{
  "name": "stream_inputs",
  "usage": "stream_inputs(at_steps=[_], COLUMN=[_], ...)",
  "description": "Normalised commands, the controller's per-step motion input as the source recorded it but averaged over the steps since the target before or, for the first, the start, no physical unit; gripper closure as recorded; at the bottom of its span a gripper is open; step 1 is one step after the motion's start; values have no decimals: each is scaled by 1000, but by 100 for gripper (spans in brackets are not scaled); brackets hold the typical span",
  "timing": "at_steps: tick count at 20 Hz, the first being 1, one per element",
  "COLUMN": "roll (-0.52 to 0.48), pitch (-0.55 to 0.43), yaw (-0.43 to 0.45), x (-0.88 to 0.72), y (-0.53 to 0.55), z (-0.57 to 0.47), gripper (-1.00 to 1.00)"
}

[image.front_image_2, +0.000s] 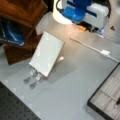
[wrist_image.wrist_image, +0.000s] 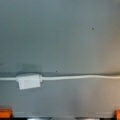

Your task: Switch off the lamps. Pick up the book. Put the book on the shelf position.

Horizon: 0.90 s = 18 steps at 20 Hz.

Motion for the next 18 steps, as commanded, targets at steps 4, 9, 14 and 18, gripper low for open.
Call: stream_inputs(at_steps=[4, 9, 14, 18], roll=[10, 25, 47, 63], pitch=[-120, -119, -137, -143], yaw=[178, 82, 16, -9], x=[-107, -367, -565, -621], y=[18, 83, 192, 257], z=[-57, -127, -179, -191], gripper=[-100, -100, -100, -100])
